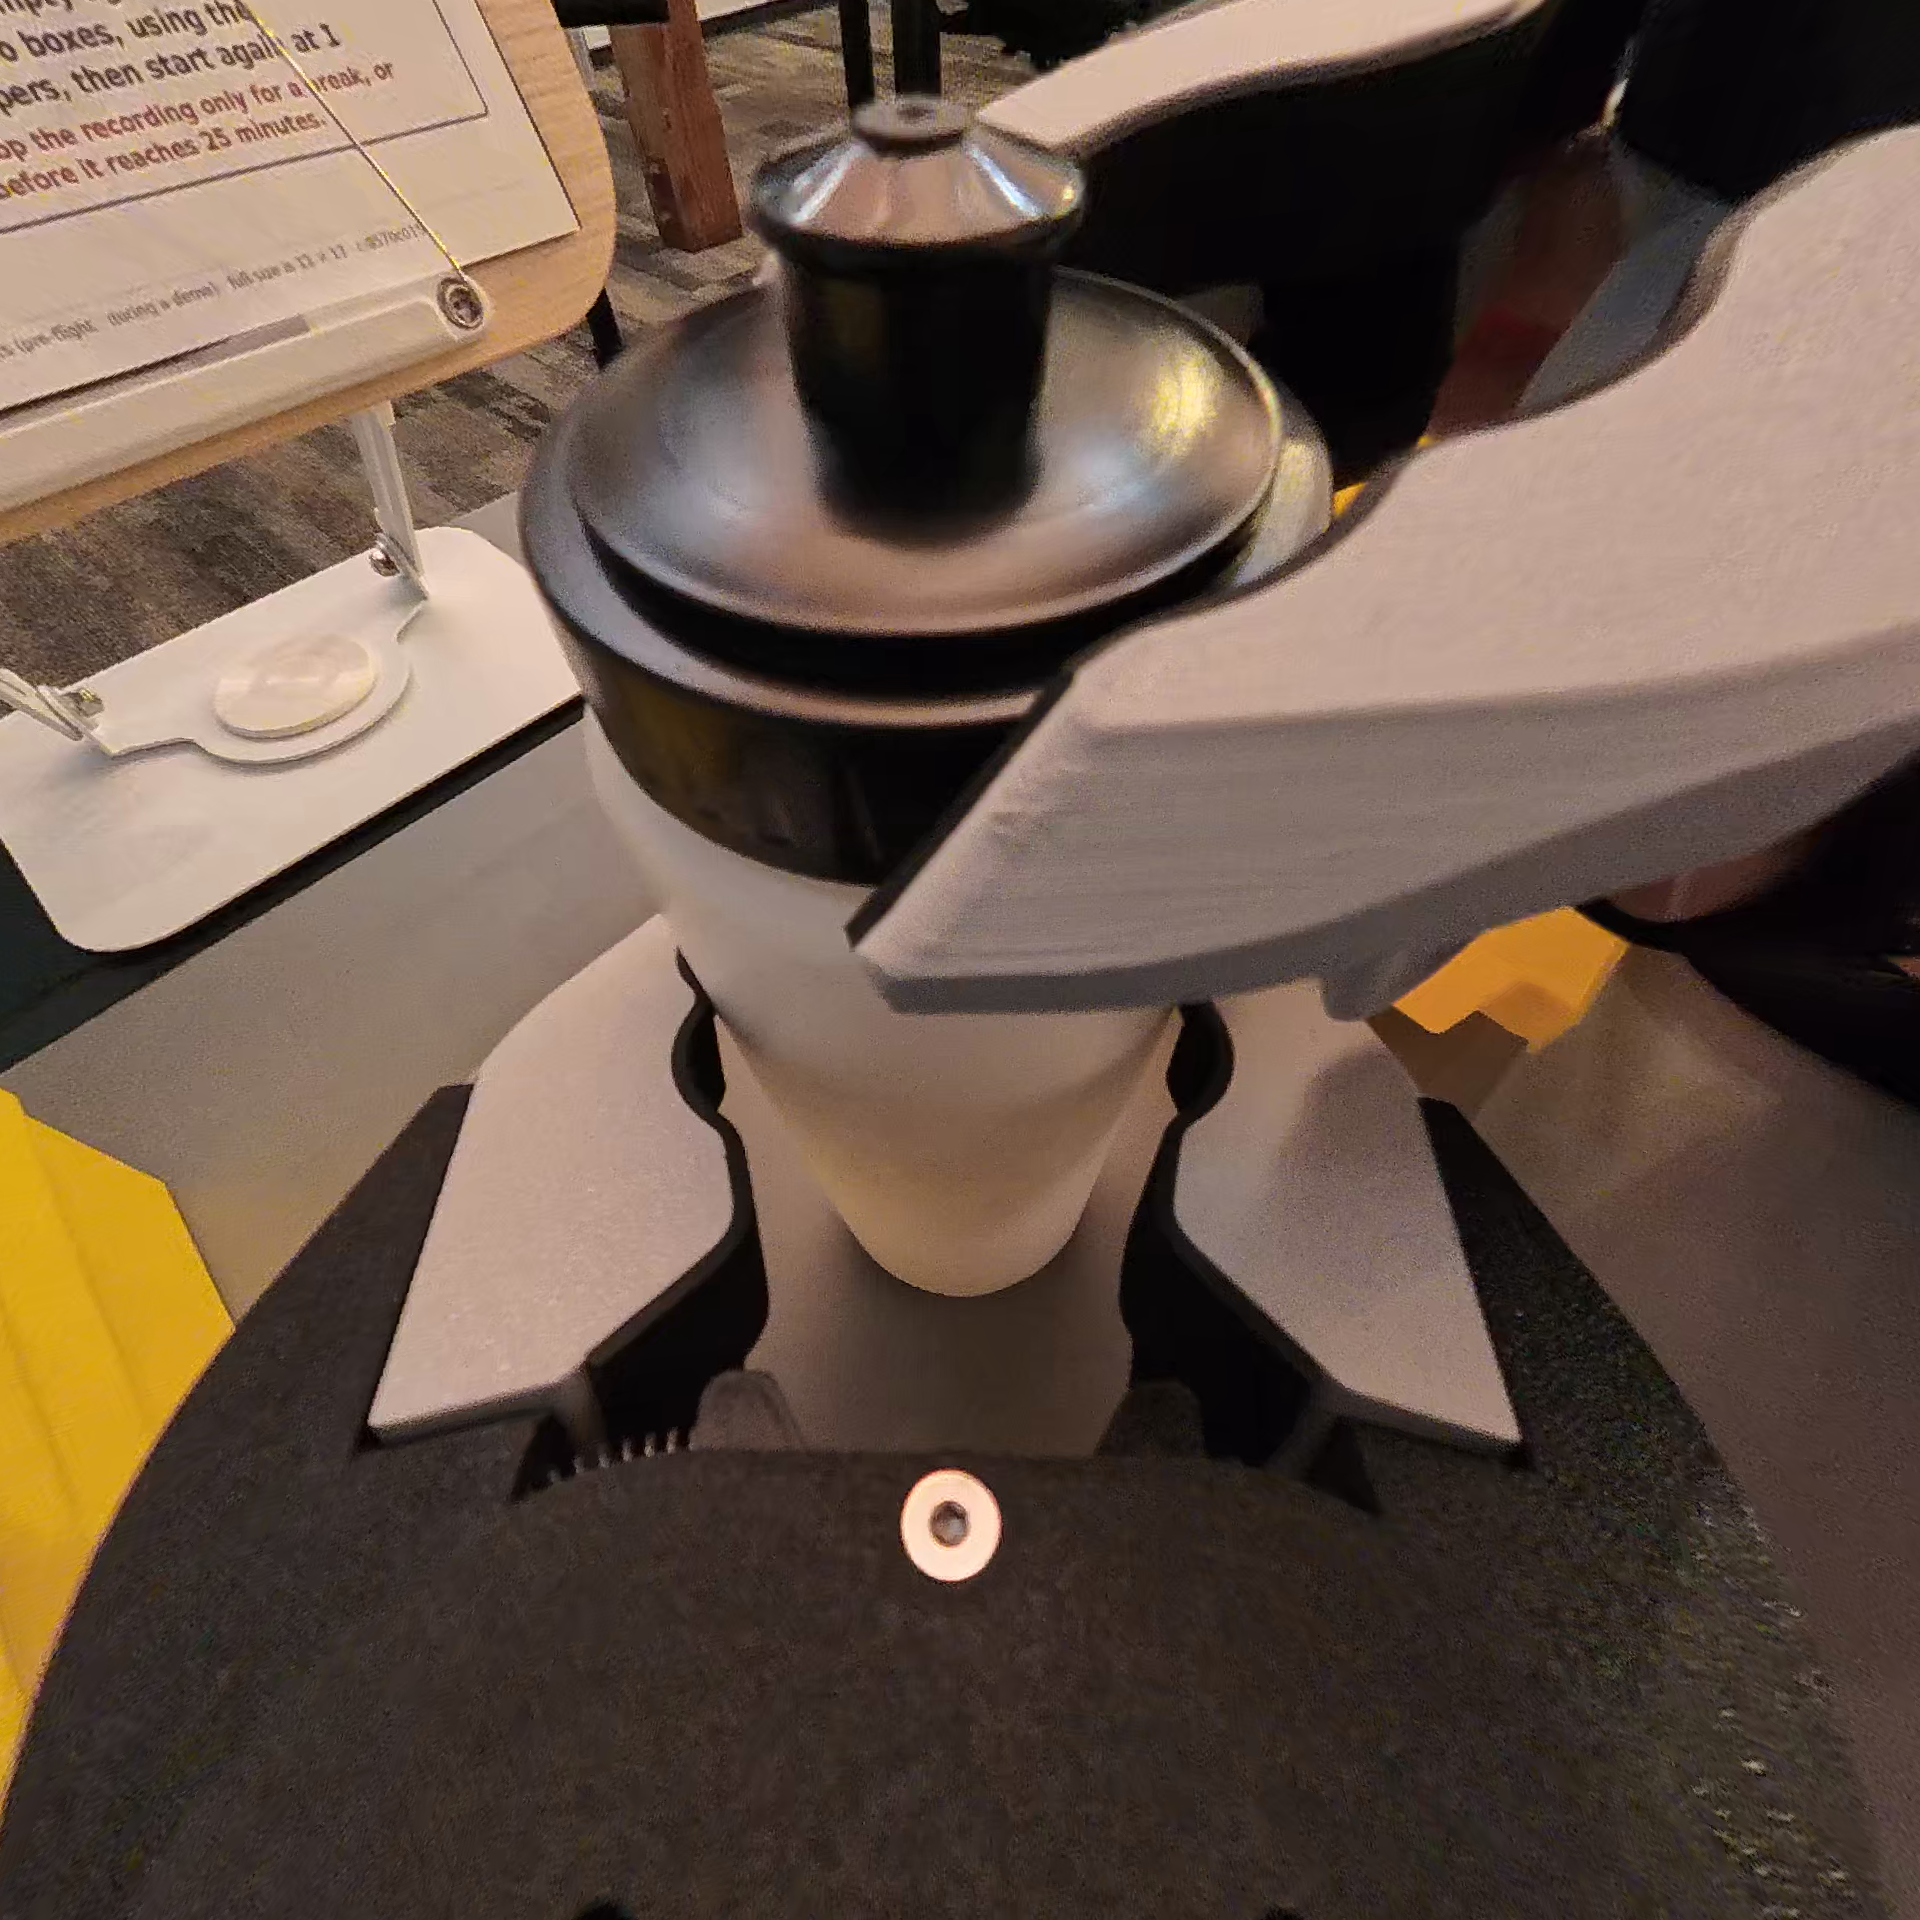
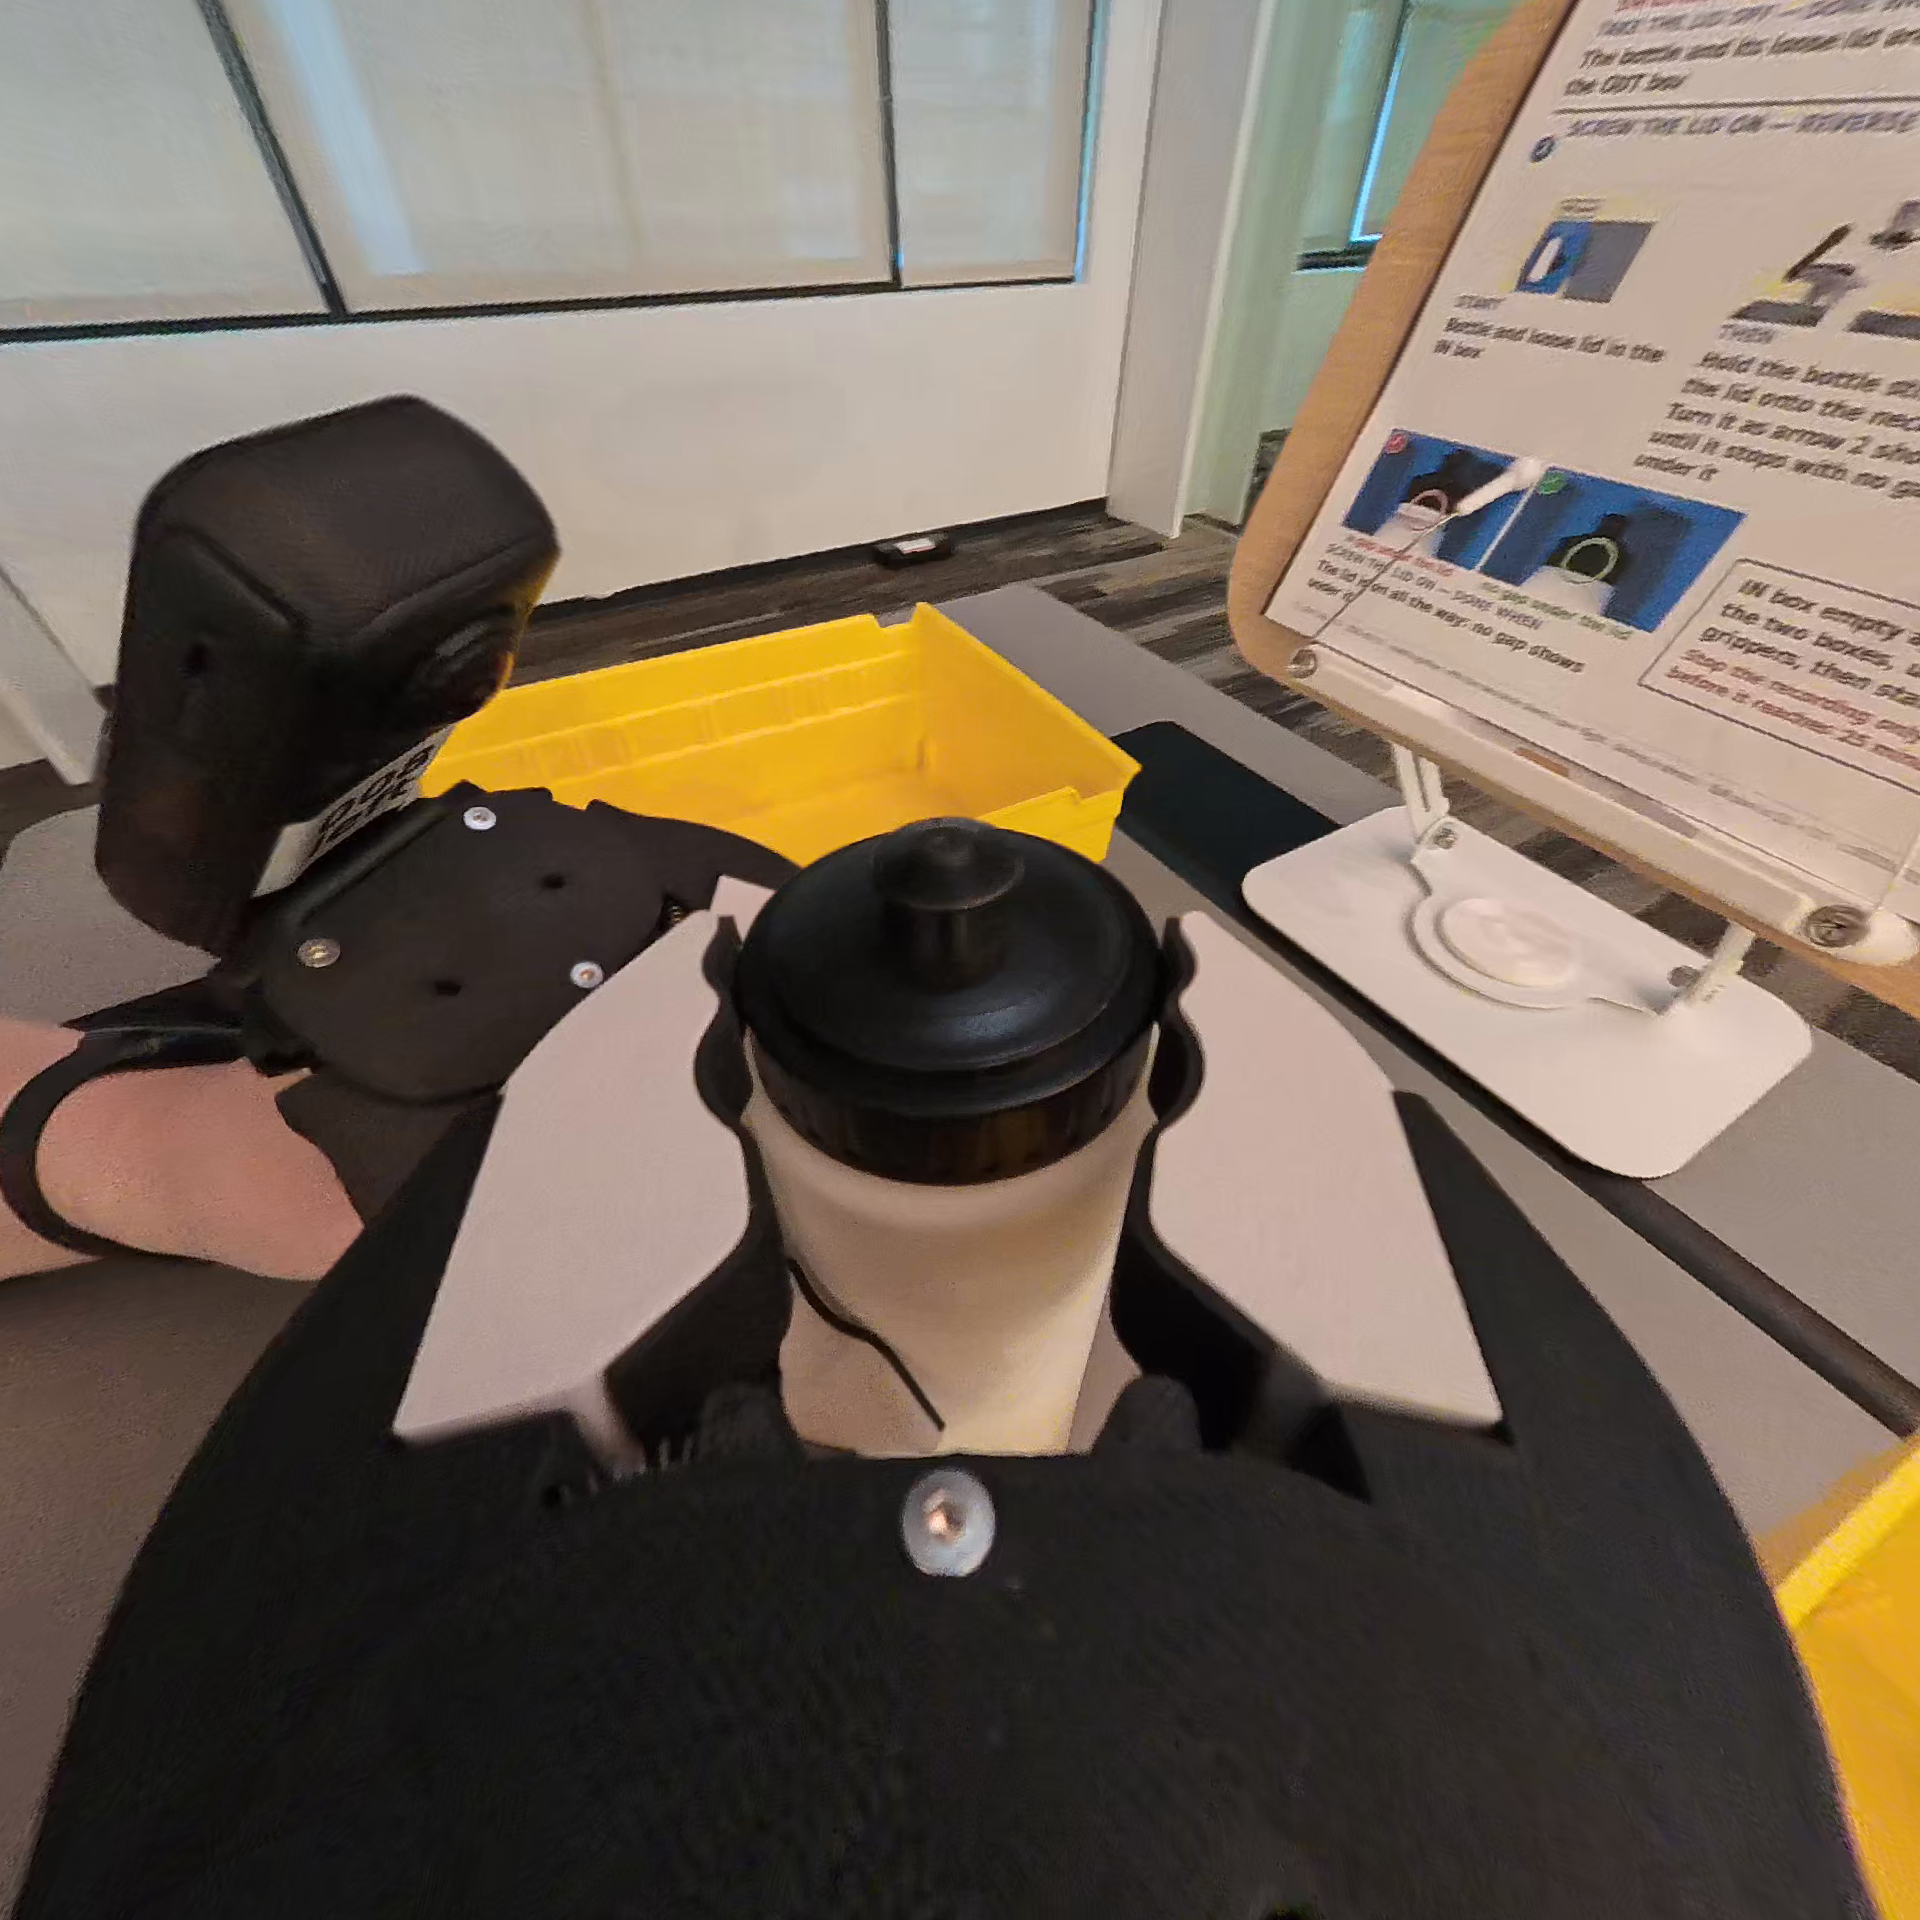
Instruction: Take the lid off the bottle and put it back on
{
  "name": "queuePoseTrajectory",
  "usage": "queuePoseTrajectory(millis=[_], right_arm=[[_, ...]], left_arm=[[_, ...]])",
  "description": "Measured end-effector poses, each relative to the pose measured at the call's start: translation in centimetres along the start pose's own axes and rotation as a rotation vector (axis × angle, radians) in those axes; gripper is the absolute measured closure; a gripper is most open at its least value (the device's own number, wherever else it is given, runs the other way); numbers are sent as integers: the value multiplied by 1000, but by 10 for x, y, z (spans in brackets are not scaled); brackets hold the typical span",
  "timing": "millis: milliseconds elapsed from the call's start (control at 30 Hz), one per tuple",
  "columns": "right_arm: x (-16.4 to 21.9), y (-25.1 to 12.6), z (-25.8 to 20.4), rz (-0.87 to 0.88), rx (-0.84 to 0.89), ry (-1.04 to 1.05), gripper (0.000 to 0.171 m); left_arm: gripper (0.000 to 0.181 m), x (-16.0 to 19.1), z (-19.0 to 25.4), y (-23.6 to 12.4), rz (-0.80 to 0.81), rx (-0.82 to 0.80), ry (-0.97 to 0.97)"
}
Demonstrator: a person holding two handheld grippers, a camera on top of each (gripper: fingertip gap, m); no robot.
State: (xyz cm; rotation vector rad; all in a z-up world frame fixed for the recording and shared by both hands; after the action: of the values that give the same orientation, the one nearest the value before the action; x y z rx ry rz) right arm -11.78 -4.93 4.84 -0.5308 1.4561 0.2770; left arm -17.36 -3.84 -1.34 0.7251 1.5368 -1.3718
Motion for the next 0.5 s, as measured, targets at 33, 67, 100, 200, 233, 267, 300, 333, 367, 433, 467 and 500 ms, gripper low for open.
queuePoseTrajectory(millis=[33, 67, 100, 200, 233, 267, 300, 333, 367, 433, 467, 500], right_arm=[[0, 0, -1, 6, 3, -9, 94], [0, 0, 0, 8, -14, -33, 94], [0, 1, 1, -1, -50, -58, 94], [-1, -2, 7, -9, -212, -67, 92], [-1, -3, 10, -11, -252, -67, 94], [0, -5, 11, -10, -293, -69, 94], [0, -6, 11, -8, -320, -73, 94], [0, -6, 11, 2, -315, -79, 94], [0, -5, 10, -2, -304, -70, 94], [0, -4, 9, -9, -263, -66, 94], [0, -3, 8, -4, -228, -54, 94], [0, -1, 7, 0, -180, -35, 94]], left_arm=[[96, 0, -1, 0, 0, 8, 1], [96, 0, -2, -1, 1, 22, -1], [96, 0, -2, 0, 1, 47, -1], [96, 0, -1, 1, -13, 104, 32], [96, 0, 0, 1, -13, 123, 45], [96, 0, 2, 2, -12, 147, 61], [96, 0, 4, 3, -10, 163, 68], [96, 0, 3, 2, -7, 170, 65], [96, 0, 2, 2, -5, 175, 62], [96, 0, 1, 1, -8, 157, 49], [96, 0, 1, 1, -6, 135, 35], [96, 0, 0, 1, 0, 111, 19]])
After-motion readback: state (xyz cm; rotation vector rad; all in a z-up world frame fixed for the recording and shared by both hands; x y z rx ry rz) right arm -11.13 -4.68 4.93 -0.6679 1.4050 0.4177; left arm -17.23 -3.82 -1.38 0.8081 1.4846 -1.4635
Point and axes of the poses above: each gripper's, where its closed fingertips meet, y out along the fingers, x out of its underside, z = x × y across the jaws, the point moved 6 cm from there along -y, back along the fingers, and after that the axes turned 9 degrees about x, right-handed, at the moved point
